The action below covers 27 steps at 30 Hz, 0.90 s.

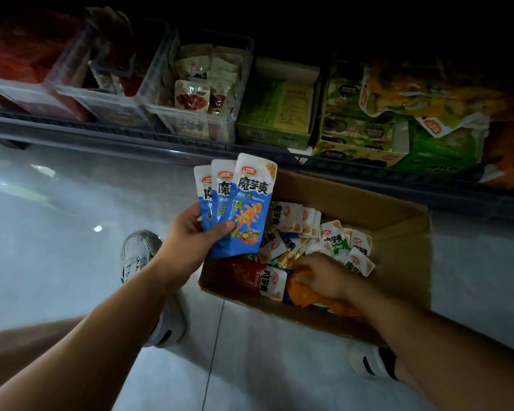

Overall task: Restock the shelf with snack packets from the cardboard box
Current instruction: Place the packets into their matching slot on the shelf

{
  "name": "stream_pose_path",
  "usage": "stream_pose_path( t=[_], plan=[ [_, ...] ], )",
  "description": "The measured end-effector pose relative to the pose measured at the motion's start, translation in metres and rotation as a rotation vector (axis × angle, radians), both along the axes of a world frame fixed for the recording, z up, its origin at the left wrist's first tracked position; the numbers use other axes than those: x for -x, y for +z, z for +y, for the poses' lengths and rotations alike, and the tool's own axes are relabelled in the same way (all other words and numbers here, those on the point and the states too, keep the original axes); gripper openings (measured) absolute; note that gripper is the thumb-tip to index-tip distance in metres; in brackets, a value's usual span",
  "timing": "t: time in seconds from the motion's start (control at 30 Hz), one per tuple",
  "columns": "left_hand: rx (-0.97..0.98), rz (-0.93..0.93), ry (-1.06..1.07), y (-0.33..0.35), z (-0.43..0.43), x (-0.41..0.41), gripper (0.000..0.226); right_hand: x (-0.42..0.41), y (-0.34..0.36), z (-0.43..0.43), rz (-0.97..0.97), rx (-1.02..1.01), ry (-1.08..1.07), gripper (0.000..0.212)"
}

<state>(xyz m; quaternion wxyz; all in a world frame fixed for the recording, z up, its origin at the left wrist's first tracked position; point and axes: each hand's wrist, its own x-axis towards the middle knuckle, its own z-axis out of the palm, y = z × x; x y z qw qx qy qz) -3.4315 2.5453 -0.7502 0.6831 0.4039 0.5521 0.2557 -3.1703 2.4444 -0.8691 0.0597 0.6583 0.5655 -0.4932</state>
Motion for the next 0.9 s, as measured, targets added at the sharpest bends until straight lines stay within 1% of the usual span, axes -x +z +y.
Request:
stream_pose_path(
  t=[0.07, 0.13, 0.2, 0.33, 0.37, 0.47, 0.53, 0.6, 0.7, 0.73, 0.8, 0.9],
  plan=[
    [-0.018, 0.008, -0.011, -0.002, 0.003, 0.000, 0.026, 0.001, -0.007, -0.001, -0.042, -0.050, 0.009, 0.040],
    [-0.025, 0.030, -0.028, -0.003, 0.004, -0.002, 0.026, -0.001, -0.011, -0.001, -0.023, -0.059, -0.023, 0.041],
    [-0.022, 0.029, -0.019, -0.005, 0.004, -0.003, 0.025, -0.007, -0.012, 0.001, -0.015, -0.031, -0.037, 0.036],
    [-0.020, 0.026, -0.022, -0.005, 0.004, -0.003, 0.026, -0.015, -0.016, -0.001, -0.046, 0.005, -0.011, 0.015],
    [-0.019, 0.027, -0.024, -0.006, 0.004, -0.003, 0.026, -0.017, -0.017, -0.003, -0.035, 0.015, -0.019, 0.013],
    [-0.019, 0.028, -0.013, -0.006, 0.004, -0.003, 0.027, -0.019, -0.012, -0.004, 0.008, 0.040, -0.064, 0.010],
    [-0.016, 0.036, -0.022, -0.005, 0.004, -0.002, 0.028, -0.020, -0.004, -0.001, 0.036, 0.052, -0.108, 0.015],
    [-0.008, 0.023, -0.022, -0.003, 0.004, -0.002, 0.029, -0.023, 0.004, 0.003, 0.081, 0.058, -0.190, 0.020],
    [-0.001, 0.000, 0.002, -0.002, 0.003, -0.002, 0.028, -0.026, 0.025, 0.013, 0.169, 0.035, -0.384, 0.013],
    [-0.001, -0.002, 0.012, -0.002, 0.003, -0.002, 0.028, -0.027, 0.035, 0.016, 0.202, 0.021, -0.464, 0.014],
    [-0.003, -0.010, 0.025, -0.003, 0.002, -0.002, 0.028, -0.029, 0.050, 0.022, 0.260, -0.023, -0.621, 0.014],
    [-0.001, -0.023, 0.038, -0.004, 0.002, -0.003, 0.032, -0.030, 0.071, 0.031, 0.285, -0.115, -0.793, 0.011]
  ],
)
